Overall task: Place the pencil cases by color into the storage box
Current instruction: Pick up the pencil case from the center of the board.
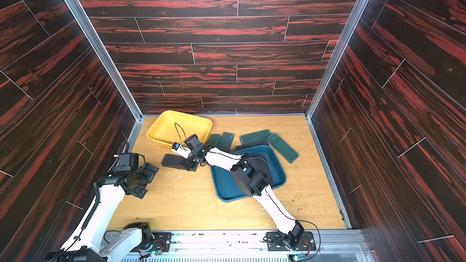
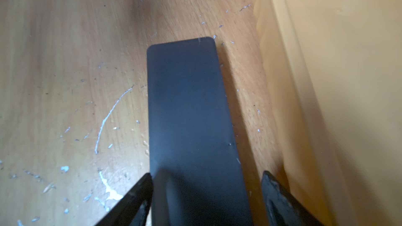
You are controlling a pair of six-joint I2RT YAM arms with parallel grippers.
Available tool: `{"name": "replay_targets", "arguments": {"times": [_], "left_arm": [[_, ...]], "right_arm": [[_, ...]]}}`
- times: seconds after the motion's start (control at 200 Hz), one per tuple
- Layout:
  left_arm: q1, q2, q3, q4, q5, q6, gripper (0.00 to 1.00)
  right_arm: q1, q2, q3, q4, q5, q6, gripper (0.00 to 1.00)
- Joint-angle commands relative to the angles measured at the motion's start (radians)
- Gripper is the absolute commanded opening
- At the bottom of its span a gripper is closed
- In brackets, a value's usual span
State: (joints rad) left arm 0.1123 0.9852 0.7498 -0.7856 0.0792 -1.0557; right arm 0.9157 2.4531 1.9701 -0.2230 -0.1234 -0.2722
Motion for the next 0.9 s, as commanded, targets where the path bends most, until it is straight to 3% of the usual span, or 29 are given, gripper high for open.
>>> {"name": "replay_targets", "arguments": {"times": [0.0,0.611,0.897], "left_arm": [[0.006,-0.02,0.019,-0.025,-0.004,-0.016,1.0],[0.006,-0.074,0.04,-0.048,-0.02,0.007,1.0],[0.006,-0.065,0.042,-0.04,-0.019,0.005,1.0]], "right_arm": [[0.002,0.064,0.029,-0.051,-0.01,-0.018,0.79],[0.029,0.096,0.043,-0.068,-0.013,-0.036,0.78],[0.035,0.124,0.073,-0.082,0.002,-0.028,0.72]]}}
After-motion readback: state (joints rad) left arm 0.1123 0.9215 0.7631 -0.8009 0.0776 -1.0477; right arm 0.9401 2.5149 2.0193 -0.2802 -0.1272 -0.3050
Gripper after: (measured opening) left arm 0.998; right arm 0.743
